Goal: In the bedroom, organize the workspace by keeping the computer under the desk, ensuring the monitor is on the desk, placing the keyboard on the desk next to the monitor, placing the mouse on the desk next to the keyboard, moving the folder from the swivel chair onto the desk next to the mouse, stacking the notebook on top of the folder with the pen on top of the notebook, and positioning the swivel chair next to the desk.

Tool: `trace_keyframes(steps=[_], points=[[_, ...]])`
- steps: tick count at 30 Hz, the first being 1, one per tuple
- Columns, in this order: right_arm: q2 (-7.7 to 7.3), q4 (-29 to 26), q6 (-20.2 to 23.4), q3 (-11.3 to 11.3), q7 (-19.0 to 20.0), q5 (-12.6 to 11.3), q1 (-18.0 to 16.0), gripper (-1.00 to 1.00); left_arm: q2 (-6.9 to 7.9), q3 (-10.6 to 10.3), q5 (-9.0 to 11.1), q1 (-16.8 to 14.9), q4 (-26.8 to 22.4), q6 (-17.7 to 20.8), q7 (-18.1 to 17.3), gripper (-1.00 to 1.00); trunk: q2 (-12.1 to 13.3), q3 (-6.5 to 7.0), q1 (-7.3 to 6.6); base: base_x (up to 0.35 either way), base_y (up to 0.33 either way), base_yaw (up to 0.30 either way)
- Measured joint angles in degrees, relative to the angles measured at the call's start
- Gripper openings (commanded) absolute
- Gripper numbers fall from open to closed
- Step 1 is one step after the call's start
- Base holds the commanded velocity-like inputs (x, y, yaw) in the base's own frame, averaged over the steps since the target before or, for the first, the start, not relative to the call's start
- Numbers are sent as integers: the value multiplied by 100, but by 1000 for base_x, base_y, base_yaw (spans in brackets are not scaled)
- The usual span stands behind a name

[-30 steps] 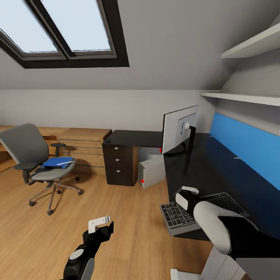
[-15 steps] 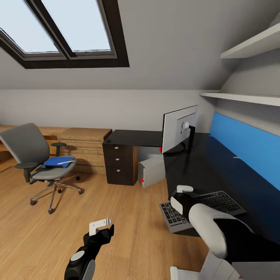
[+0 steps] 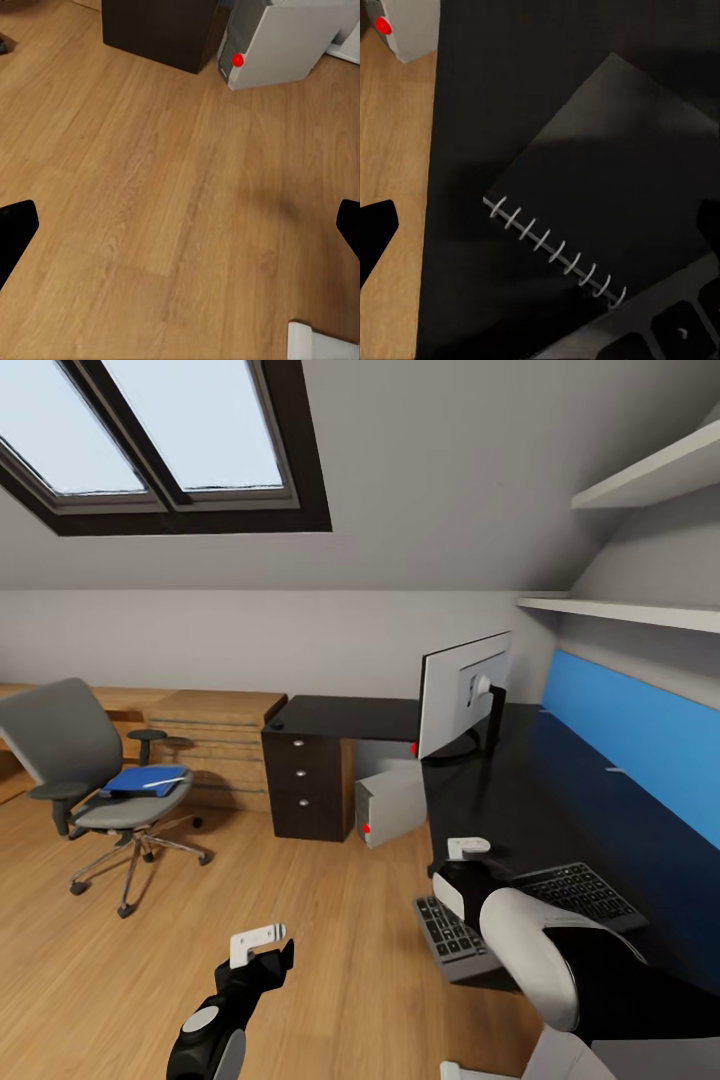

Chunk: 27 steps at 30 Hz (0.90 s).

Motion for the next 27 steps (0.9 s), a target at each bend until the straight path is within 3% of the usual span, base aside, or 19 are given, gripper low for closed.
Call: trace_keyframes(steps=[11,27], points=[[18,13,122,25,37,17,48,100,1,0,3,0,11,8,-7,100,0,0,1,105,0,0],[207,59,522,36,273,193,61,100,7,0,2,0,20,6,-9,100,0,0,2,21,0,0]])
